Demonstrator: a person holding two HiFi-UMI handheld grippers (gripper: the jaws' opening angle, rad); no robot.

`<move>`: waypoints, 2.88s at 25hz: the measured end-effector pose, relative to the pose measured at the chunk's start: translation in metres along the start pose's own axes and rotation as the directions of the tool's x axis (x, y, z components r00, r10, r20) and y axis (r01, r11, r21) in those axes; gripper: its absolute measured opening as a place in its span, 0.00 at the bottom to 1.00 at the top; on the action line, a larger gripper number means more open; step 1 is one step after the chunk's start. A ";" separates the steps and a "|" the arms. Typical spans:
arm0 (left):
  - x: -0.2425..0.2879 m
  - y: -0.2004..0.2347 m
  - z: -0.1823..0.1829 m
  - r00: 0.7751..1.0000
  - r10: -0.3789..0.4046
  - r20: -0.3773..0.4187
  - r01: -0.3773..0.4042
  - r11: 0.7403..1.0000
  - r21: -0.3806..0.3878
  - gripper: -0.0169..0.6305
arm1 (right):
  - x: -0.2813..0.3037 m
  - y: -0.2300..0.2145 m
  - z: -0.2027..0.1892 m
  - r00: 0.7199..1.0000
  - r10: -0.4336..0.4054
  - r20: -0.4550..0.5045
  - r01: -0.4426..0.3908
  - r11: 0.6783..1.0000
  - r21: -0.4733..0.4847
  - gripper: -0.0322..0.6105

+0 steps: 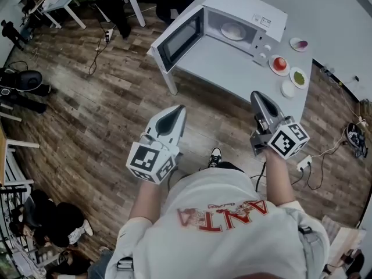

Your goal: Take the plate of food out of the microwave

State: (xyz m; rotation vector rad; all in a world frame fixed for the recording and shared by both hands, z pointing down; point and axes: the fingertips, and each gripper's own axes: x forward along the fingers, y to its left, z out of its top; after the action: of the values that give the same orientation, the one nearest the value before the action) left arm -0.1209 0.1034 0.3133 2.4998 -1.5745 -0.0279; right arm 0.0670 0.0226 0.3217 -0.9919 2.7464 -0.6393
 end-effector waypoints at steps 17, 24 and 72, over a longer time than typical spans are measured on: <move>0.162 0.025 0.008 0.999 0.007 -0.053 -0.006 1.000 0.016 0.04 | 0.043 -0.157 0.022 0.998 -0.068 0.013 0.065 0.986 0.155 0.05; 0.197 0.063 0.004 0.996 -0.067 -0.061 0.066 0.998 -0.007 0.04 | 0.074 -0.169 0.022 0.990 -0.139 0.007 0.137 0.981 0.140 0.05; 0.353 0.164 -0.033 0.961 -0.170 -0.218 0.158 0.985 -0.070 0.04 | 0.270 -0.405 -0.103 0.822 -0.569 0.004 0.215 0.318 0.924 0.15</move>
State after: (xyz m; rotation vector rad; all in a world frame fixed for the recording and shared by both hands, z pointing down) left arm -0.1099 -0.2765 0.4025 2.4864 -1.2617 0.1807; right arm 0.0627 -0.3946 0.5933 -1.2627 1.3569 -1.6110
